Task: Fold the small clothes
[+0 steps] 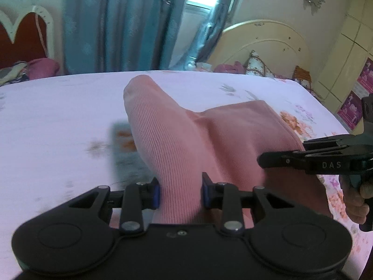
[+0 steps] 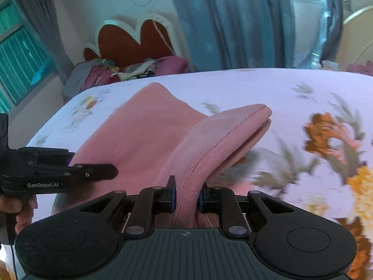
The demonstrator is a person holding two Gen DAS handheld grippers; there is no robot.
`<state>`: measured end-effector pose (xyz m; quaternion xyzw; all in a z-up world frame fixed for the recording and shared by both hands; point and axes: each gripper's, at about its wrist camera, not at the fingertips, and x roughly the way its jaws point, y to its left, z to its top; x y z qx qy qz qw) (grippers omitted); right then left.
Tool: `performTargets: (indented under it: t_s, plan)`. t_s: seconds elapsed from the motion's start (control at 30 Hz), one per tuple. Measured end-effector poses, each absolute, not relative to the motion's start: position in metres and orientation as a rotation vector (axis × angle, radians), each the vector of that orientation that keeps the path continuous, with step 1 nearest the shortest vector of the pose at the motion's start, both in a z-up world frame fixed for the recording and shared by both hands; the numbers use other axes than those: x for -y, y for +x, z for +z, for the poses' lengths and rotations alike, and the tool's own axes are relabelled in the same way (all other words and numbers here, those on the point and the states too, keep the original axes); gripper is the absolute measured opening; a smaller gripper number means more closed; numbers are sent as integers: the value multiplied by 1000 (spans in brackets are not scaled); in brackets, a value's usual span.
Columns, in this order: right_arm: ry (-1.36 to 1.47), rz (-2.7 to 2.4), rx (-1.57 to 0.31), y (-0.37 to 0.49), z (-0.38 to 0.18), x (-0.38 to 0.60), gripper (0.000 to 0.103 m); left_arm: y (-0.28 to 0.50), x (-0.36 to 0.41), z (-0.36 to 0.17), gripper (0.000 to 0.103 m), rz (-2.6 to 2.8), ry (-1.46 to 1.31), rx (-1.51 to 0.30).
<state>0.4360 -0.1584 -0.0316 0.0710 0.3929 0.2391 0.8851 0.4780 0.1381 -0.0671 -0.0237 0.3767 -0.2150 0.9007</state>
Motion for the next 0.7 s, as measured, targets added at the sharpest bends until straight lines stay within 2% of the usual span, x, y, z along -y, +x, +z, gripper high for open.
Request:
performTargets:
  t_s: [0.3, 0.47, 0.5, 0.53, 0.57, 0.6, 0.63, 0.67, 0.7]
  plan:
    - [127, 550, -814, 441, -40, 57, 17, 469, -225, -68, 31, -390, -72, -781]
    - [101, 543, -825, 452, -57, 23, 17, 480, -255, -91, 32, -367, -114, -801]
    - [104, 532, -839, 455, -65, 20, 17, 484, -259, -99, 35, -365, -116, -811]
    - [107, 517, -859, 462, -75, 18, 17, 490, -262, -112, 49, -352, -102, -836]
    - [101, 487, -889, 468, -89, 18, 18, 496, -265, -130, 75, -316, -79, -886]
    - [91, 438, -942, 477, -108, 18, 38, 497, -271, -141, 85, -275, -93, -899]
    - [85, 397, -997, 483, -126, 19, 53, 492, -283, -144, 85, -261, -175, -886]
    - [118, 370, -955, 481, -132, 27, 54, 487, -290, -141, 64, -269, -225, -876]
    - [130, 342, -952, 479, -131, 32, 54, 478, -296, -131, 52, -251, -232, -828]
